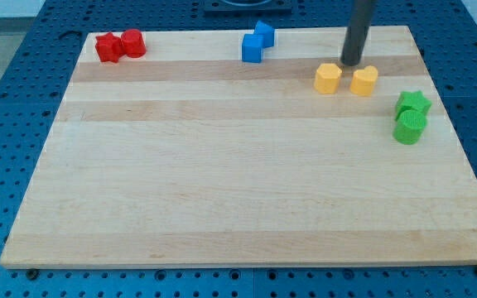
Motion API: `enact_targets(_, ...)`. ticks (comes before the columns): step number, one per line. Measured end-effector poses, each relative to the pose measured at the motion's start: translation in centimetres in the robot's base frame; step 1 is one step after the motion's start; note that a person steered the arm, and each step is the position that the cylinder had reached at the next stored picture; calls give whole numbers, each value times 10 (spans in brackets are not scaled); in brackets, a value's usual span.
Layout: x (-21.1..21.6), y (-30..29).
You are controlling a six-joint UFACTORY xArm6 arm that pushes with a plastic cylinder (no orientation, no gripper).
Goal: Push the yellow blocks to the bottom right of the blue blocks
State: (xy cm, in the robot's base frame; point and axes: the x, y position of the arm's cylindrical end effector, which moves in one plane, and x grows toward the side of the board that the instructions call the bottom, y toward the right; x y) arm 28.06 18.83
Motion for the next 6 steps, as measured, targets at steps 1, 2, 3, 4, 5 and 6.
enact_targets(1, 21, 41)
enact_targets(2, 59, 56)
enact_targets(3, 74, 34)
enact_targets(4, 66, -18)
enact_targets(5, 42, -47)
enact_targets(6, 41, -45)
